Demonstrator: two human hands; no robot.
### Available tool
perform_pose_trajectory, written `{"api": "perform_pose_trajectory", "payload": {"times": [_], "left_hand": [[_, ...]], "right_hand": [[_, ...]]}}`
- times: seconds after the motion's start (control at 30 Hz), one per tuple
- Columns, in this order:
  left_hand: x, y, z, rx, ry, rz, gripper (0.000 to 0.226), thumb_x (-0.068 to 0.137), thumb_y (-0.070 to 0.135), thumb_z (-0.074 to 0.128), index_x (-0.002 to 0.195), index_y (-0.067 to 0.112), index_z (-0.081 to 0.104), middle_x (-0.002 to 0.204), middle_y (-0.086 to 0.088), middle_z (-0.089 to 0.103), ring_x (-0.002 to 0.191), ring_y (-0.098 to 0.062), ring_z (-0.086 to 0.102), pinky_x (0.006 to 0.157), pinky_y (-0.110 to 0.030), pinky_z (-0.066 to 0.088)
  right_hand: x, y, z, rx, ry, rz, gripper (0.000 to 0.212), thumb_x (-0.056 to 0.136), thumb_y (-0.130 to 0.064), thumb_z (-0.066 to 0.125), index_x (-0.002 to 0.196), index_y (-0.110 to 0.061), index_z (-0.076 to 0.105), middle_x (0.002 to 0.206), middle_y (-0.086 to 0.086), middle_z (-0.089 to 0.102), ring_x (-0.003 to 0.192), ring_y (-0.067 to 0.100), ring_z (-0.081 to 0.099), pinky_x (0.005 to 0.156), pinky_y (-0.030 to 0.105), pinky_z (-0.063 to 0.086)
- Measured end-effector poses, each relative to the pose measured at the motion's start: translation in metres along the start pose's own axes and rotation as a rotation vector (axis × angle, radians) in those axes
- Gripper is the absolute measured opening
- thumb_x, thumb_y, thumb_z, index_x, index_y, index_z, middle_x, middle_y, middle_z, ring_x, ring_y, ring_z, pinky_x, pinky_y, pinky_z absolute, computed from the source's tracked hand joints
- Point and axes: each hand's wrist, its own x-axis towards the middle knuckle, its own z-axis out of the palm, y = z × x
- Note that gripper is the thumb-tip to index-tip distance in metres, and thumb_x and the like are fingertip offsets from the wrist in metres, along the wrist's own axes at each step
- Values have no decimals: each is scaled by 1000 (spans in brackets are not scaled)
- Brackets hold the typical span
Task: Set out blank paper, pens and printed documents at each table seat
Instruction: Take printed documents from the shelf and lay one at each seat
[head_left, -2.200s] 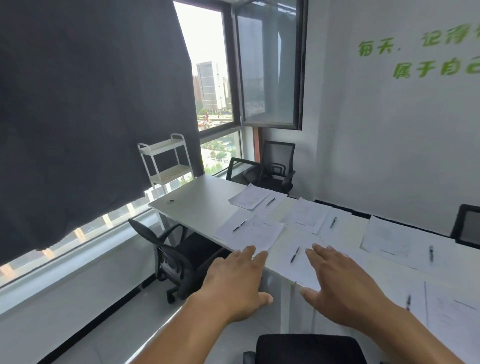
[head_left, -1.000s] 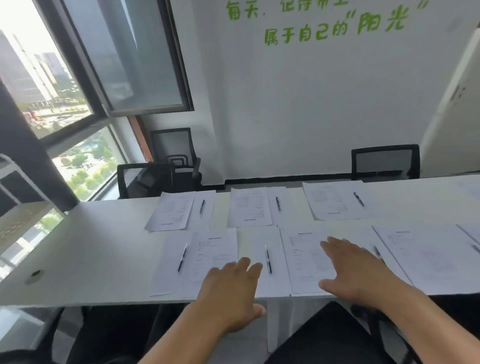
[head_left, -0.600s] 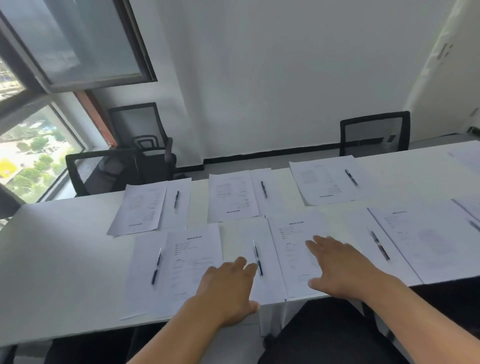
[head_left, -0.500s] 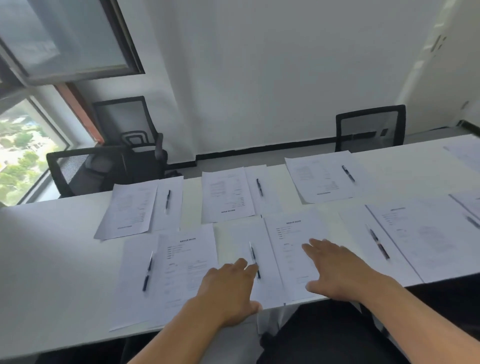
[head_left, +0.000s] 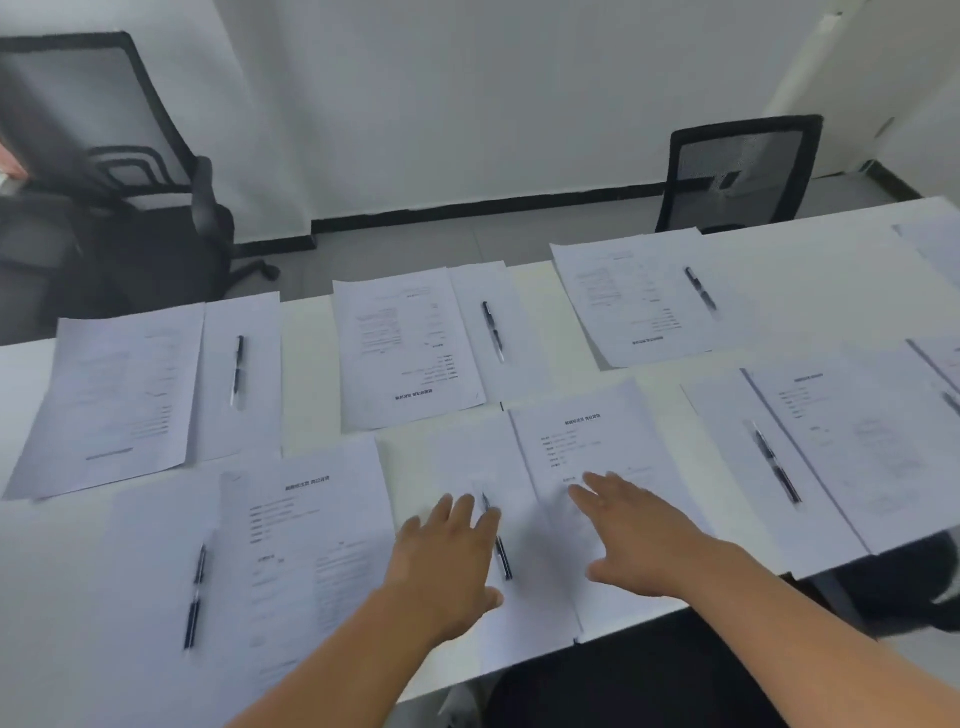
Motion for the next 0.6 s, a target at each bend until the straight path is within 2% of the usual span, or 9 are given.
{"api": "perform_pose_trajectory", "payload": {"times": [0.1, 0.27, 0.47, 0.6], "left_hand": [[17, -4, 6, 20, 12, 22, 103, 101, 62, 64, 173, 27, -1, 182, -10, -7, 169, -36, -6, 134, -57, 17], [27, 5, 22, 32, 1, 21, 114, 99, 64, 67, 172, 29, -13, 177, -9, -32, 166, -47, -16, 133, -64, 8], [33, 17, 32, 24, -22, -6, 116, 98, 67, 65, 172, 30, -16, 175, -2, -38, 164, -46, -22, 134, -65, 3], [37, 22, 40, 58, -37, -4, 116, 99, 68, 63, 172, 30, -18, 175, -2, -38, 165, -43, -23, 134, -64, 2]], "right_hand": [[17, 10, 5, -35, -17, -6, 104, 100, -43, 68, 173, -28, -5, 180, 1, -16, 167, 26, -15, 135, 43, 11], [34, 22, 8, -77, 0, -41, 112, 98, -47, 72, 171, -34, -11, 176, -1, -31, 163, 26, -27, 134, 47, 3], [56, 28, 22, -141, 51, -124, 116, 97, -59, 69, 169, -35, -19, 172, 0, -39, 159, 29, -36, 133, 54, -9], [59, 27, 35, -108, 23, -174, 115, 98, -56, 70, 169, -33, -18, 171, -3, -40, 158, 28, -37, 133, 55, -10]]}}
